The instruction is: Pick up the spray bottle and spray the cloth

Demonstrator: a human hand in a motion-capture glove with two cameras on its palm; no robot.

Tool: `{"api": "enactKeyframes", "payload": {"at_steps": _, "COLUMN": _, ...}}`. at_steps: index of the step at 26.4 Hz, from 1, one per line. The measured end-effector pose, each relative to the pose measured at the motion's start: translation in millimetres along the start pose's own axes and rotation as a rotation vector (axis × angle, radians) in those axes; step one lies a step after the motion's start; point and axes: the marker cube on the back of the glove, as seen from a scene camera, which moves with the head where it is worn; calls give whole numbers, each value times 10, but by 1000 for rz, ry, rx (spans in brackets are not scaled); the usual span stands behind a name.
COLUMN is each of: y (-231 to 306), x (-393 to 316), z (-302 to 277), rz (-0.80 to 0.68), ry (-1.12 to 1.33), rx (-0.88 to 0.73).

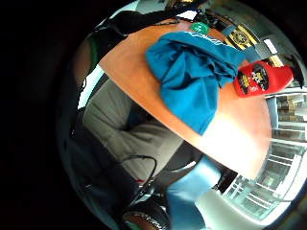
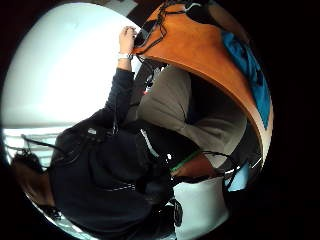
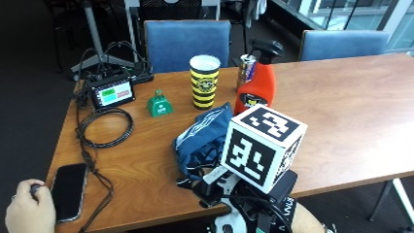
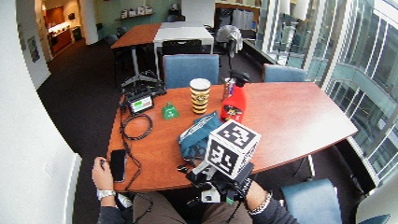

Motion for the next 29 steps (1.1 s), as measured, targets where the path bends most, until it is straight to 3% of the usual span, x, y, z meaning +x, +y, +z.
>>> {"api": "enactKeyframes", "payload": {"at_steps": 12, "y": -34, "x": 48, "z": 42, "rz": 16, "ry": -18, "rx": -4}}
{"api": "enactKeyframes", "payload": {"at_steps": 17, "y": -342, "x": -191, "z": 38, "rz": -33, "ry": -40, "rx": 32}}
{"api": "enactKeyframes", "payload": {"at_steps": 22, "y": -103, "x": 162, "z": -67, "rz": 36, "ry": 0, "rx": 39}}
{"api": "enactKeyframes", "payload": {"at_steps": 29, "y": -161, "x": 407, "z": -196, "rz": 112, "ry": -21, "rx": 100}}
